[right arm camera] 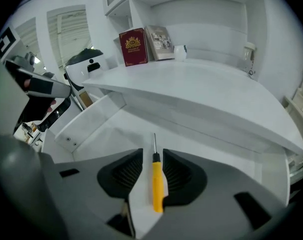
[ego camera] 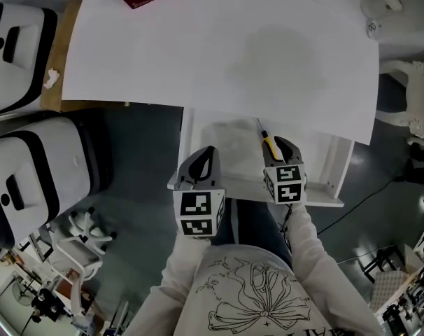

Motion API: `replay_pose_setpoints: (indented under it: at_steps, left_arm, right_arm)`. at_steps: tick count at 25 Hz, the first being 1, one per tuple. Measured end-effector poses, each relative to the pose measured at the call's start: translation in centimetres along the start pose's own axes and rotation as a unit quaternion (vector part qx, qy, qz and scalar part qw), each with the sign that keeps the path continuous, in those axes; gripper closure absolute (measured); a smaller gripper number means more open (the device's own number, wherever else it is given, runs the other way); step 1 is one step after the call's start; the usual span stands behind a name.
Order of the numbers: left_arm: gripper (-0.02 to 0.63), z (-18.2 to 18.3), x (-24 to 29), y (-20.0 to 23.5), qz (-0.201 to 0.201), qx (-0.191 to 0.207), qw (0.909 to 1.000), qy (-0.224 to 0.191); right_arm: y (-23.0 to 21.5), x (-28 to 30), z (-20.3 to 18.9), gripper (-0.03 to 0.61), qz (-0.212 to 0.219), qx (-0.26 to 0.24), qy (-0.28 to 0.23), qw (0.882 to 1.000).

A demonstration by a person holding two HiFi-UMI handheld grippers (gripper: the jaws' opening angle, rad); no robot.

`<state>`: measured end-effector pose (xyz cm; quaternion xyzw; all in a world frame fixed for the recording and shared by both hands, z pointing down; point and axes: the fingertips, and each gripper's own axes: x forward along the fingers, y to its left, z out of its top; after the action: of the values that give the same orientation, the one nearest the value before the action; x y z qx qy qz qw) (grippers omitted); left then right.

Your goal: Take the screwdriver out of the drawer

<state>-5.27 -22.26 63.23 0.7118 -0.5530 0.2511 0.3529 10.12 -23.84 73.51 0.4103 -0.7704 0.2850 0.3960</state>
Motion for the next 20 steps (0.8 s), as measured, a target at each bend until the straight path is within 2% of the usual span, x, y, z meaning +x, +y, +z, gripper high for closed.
replay_pose_setpoints:
  at_steps: [20]
  left_arm:
    - [0.604, -2.8, 1.1, 1.5, 0.027, -0.041, 0.9986, 0.018]
  right_arm:
    - [-0.8, 5.1, -4.1, 0.489, 0.005, -0.031, 0.070, 0.997]
